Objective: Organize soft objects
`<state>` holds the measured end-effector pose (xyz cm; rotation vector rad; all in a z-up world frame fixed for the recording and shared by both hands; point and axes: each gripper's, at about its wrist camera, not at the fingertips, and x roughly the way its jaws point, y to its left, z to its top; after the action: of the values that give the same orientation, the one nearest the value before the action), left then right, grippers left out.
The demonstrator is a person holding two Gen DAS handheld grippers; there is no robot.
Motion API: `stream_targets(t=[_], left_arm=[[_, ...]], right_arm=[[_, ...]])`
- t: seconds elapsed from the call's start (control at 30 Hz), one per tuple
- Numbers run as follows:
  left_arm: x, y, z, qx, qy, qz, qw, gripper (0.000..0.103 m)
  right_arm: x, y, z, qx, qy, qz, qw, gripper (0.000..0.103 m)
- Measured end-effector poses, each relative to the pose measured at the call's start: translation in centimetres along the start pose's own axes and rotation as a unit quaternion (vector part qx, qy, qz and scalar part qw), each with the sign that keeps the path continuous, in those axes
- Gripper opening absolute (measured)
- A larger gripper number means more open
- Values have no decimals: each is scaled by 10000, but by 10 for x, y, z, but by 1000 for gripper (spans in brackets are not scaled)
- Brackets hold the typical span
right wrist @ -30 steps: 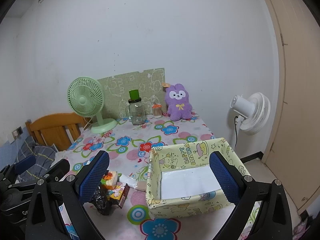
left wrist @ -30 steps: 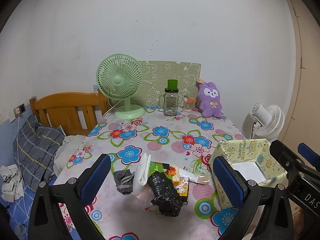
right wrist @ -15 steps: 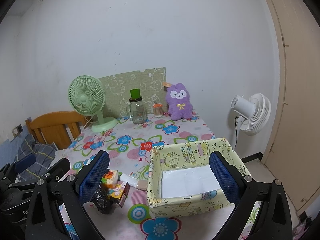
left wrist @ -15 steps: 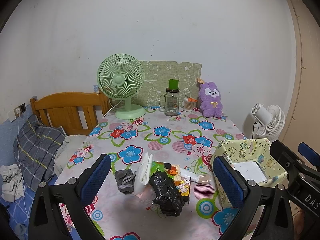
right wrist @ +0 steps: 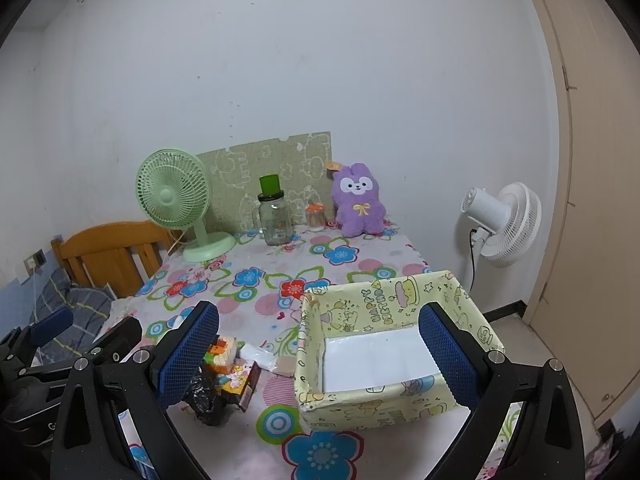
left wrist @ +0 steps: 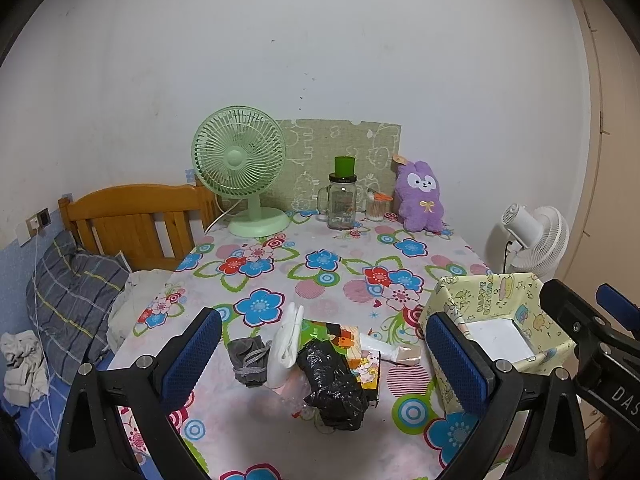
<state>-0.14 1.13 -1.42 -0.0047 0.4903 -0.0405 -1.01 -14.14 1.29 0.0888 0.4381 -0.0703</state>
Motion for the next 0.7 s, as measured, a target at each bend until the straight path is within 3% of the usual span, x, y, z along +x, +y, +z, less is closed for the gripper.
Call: stream_targets(t=[0.7], left_arm=[[1, 0, 0, -18, -15, -56, 10000, 102]], right_arm=[[2, 0, 1, 4, 11, 10, 10000, 101]])
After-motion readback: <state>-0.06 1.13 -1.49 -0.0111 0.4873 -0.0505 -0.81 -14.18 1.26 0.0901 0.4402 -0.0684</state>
